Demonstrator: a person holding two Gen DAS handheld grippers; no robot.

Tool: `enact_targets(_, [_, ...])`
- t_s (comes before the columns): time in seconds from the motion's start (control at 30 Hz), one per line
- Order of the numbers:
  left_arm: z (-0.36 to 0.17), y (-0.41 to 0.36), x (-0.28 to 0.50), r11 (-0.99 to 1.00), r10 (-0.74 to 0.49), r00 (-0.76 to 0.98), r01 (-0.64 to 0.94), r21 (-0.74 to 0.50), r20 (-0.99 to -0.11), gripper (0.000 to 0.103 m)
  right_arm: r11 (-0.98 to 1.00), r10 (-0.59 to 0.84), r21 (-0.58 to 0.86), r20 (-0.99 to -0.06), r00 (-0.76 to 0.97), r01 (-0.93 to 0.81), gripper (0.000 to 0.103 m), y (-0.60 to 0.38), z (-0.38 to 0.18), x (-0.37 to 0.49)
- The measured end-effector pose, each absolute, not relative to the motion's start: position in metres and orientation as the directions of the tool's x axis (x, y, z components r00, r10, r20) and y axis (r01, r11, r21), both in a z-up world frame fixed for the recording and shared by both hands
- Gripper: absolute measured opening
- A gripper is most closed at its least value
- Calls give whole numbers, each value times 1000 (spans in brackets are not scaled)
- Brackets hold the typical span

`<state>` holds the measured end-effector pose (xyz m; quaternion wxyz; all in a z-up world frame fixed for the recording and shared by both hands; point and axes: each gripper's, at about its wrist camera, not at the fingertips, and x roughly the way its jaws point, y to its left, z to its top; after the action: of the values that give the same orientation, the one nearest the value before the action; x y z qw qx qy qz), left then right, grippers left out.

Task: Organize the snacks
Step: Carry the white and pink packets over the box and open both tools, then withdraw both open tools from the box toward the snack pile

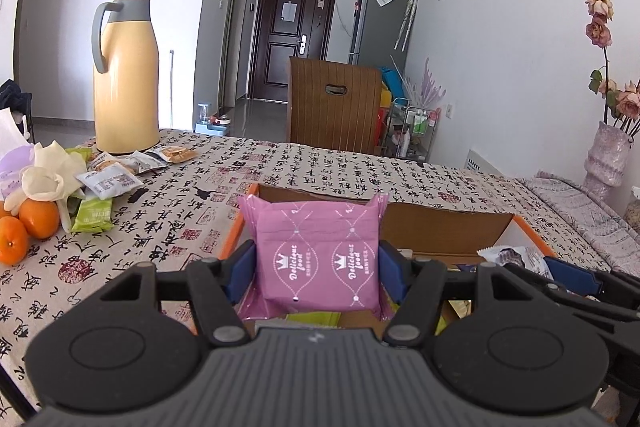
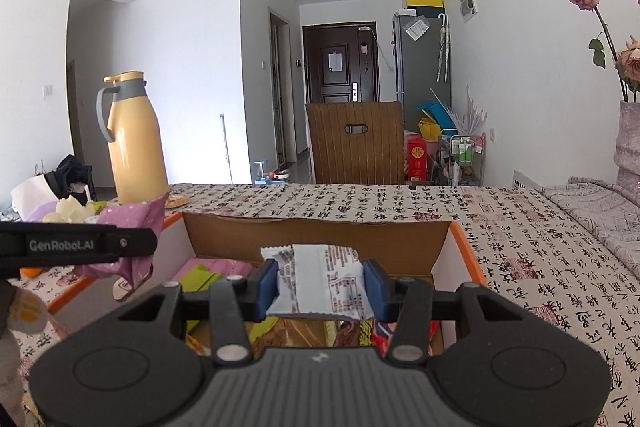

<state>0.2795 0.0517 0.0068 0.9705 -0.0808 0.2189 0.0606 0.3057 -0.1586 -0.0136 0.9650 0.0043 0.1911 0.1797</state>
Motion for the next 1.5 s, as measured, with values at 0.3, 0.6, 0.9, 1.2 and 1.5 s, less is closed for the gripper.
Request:
enact_targets(0.3, [12,54,269,972,117,917,-184,-144,-383,103,948,318,100,-355,879,-302,102,-166,-15,307])
enact_targets(0.6, [10,55,272,971,108,913,-182,-157,-394,103,948,317,104,-372,872,-300,103,-165,-19,311])
enact_targets(0.9, [24,53,267,967,125,917,-198,-160,-378,103,951,307,99,-370,877,-292,103,-166,-8,312])
enact_targets(1.2, [49,49,238,970,122,929,-186,-157,-351,103,948,317,73,-332,889,-311,103,-166,18,283])
enact_targets(1.5, [63,45,187,972,118,939,-176,-156,-323,103,946,321,63,-324,890,-318,103,-172,30,234])
